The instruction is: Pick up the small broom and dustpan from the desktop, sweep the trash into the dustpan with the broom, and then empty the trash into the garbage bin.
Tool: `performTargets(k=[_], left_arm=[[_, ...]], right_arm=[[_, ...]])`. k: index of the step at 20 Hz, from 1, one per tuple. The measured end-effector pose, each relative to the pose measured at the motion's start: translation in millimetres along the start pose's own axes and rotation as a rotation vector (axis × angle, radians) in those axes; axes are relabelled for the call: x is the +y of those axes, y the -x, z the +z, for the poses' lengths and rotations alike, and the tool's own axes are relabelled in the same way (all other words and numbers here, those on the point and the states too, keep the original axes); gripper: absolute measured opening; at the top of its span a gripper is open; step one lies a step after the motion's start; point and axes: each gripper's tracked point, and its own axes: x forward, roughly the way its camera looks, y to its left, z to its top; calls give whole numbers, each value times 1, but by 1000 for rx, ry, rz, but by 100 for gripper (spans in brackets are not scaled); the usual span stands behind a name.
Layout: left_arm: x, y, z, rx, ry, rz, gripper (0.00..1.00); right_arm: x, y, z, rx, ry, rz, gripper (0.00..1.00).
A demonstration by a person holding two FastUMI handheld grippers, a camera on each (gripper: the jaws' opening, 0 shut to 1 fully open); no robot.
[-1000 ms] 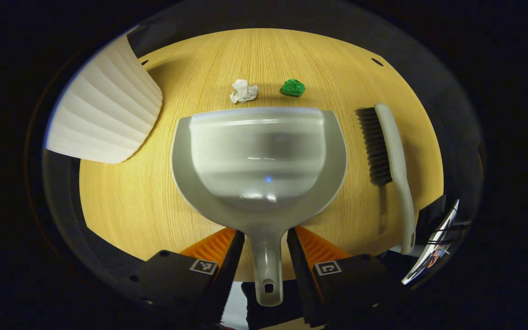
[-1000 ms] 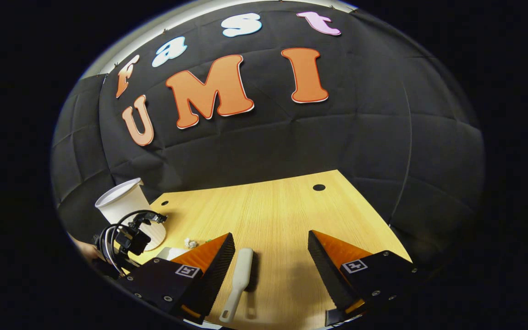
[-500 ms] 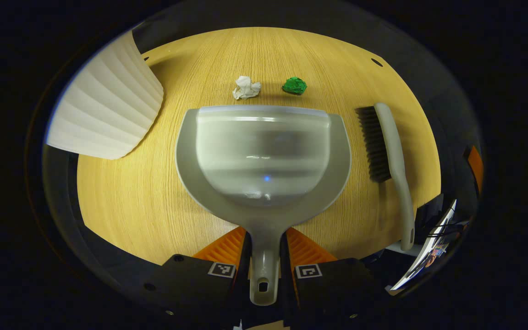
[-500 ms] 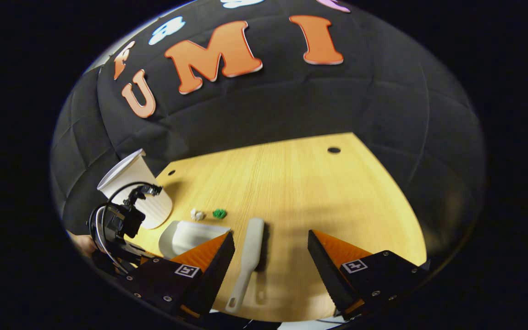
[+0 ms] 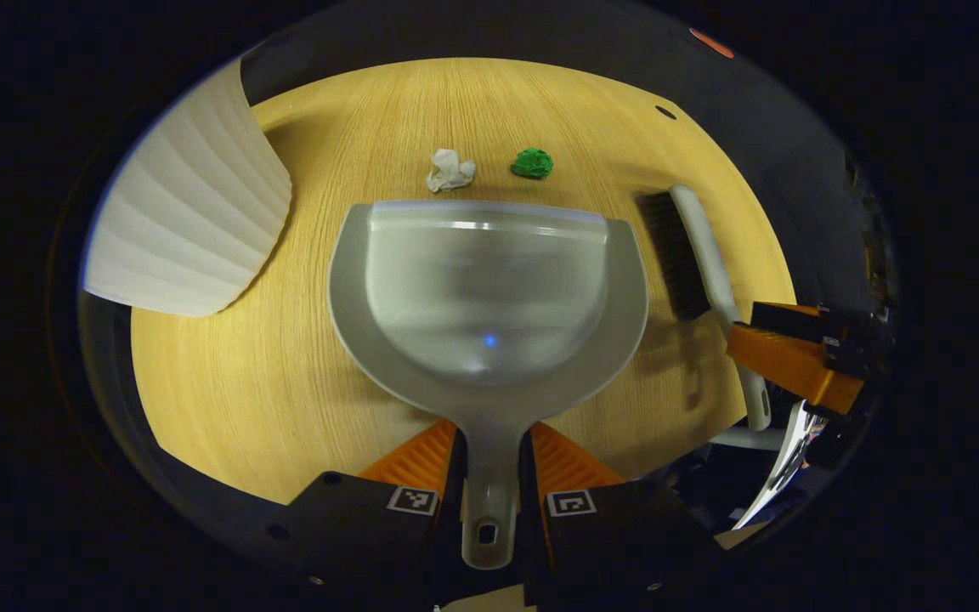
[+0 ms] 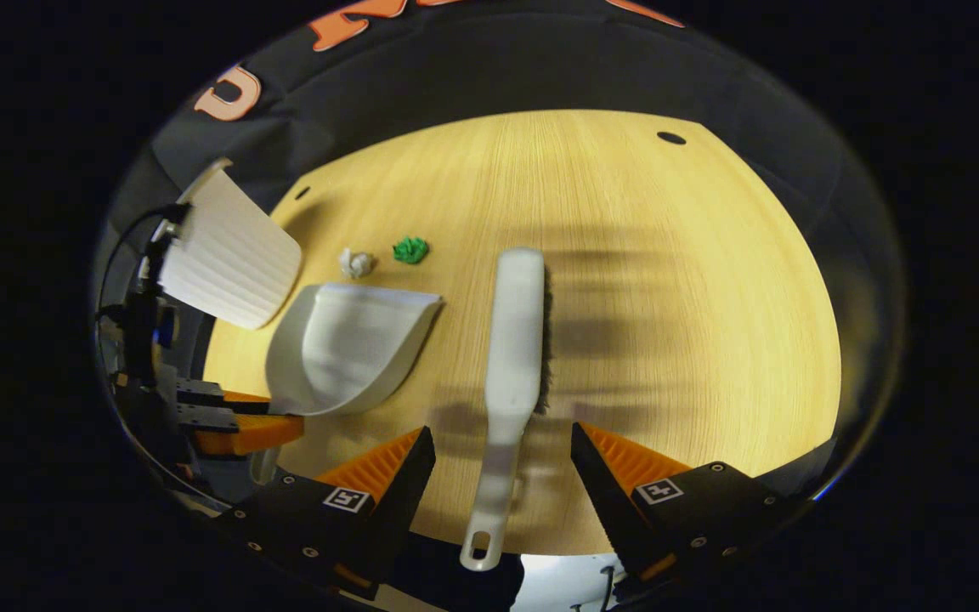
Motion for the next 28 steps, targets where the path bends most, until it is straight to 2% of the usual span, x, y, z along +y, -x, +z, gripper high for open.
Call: performTargets(k=[1,6,8,12,13,14,15,16,17,19,24,28], left_arm=[[1,1,1,-6,3,-8,29],[12,2,3,-10,-27,-30,32],[19,2,3,-7,-48,-26,32],[29,4,6,-5,-57,-25,32],[28,3,6,-3,-57,-26,32],[27,3,5,-2,-59,-29,32],[28,3,4,-2,-61,-31,32],[29,3,4,-1,-65,-31,32],[31,3,4,0,-68,-30,32],[32,4,4,2,-74,-29,32],[40,6,4,7,-103,-31,32],[52,8,9,-12,-196,-22,32]], right_arm=[[-3,-7,-3,19,10,-23,97],[0,-20,-10,102,30,-41,96],[-3,-23,-14,123,39,-60,92],[-2,-23,-18,147,28,-68,68],[-1,-23,-18,148,25,-68,51],[-1,-22,-16,147,24,-68,46],[0,-22,-15,146,22,-68,45],[2,-23,-15,152,20,-60,32],[1,-22,-15,162,21,-60,32],[-1,-24,-14,174,36,-61,23],[-7,-27,1,156,119,-96,10],[-7,-25,33,126,170,-77,9]])
